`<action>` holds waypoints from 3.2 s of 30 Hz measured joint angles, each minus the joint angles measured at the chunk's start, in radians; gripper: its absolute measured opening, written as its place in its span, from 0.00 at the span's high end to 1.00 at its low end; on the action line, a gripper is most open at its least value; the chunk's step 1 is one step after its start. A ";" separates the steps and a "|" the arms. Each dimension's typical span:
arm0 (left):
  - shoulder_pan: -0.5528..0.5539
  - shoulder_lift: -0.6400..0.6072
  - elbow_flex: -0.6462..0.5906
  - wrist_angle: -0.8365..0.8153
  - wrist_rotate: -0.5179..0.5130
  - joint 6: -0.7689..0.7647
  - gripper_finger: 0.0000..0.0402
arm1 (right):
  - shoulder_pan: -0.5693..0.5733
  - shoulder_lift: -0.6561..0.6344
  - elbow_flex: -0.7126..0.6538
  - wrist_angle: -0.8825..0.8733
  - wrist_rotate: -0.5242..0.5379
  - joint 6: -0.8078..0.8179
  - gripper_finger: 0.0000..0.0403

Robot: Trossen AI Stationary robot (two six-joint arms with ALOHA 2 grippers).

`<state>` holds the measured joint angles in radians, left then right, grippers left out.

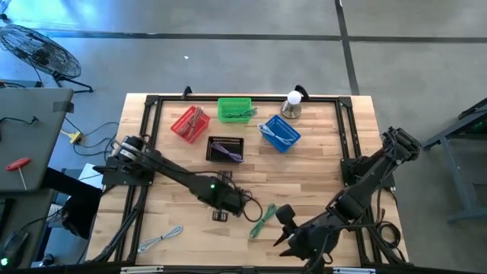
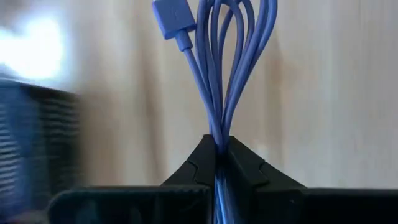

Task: Pick & Place USB Port
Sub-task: Put the violet usb cable into the black bin, then put the blue usb cable into the blue bin

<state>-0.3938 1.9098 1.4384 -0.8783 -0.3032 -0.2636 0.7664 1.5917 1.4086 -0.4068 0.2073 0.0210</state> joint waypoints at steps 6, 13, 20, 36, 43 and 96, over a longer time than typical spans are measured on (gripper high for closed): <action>-0.013 -0.056 0.192 -0.202 -0.341 -0.115 0.98 | 0.022 0.000 0.000 -0.005 0.085 -0.003 0.67; 0.076 -0.167 0.261 -0.254 -0.512 -0.077 0.98 | 0.039 0.000 0.000 -0.019 0.139 0.010 0.67; 0.299 -0.217 0.263 -0.302 -0.322 0.045 0.98 | 0.067 0.000 0.000 -0.024 0.153 0.043 0.67; 0.531 -0.217 -0.126 0.065 0.065 0.257 0.98 | 0.118 0.000 0.000 -0.092 0.213 0.059 0.67; 0.562 -0.217 -0.243 0.188 0.162 0.258 0.98 | 0.118 0.000 0.000 -0.108 0.259 0.066 0.67; -0.328 -0.224 -0.010 -0.300 0.159 -0.574 0.48 | 0.118 0.000 0.000 -0.097 0.261 0.159 0.67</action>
<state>-0.7218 1.6855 1.4284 -1.1788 -0.1443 -0.8377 0.8841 1.5917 1.4086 -0.5039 0.4684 0.1801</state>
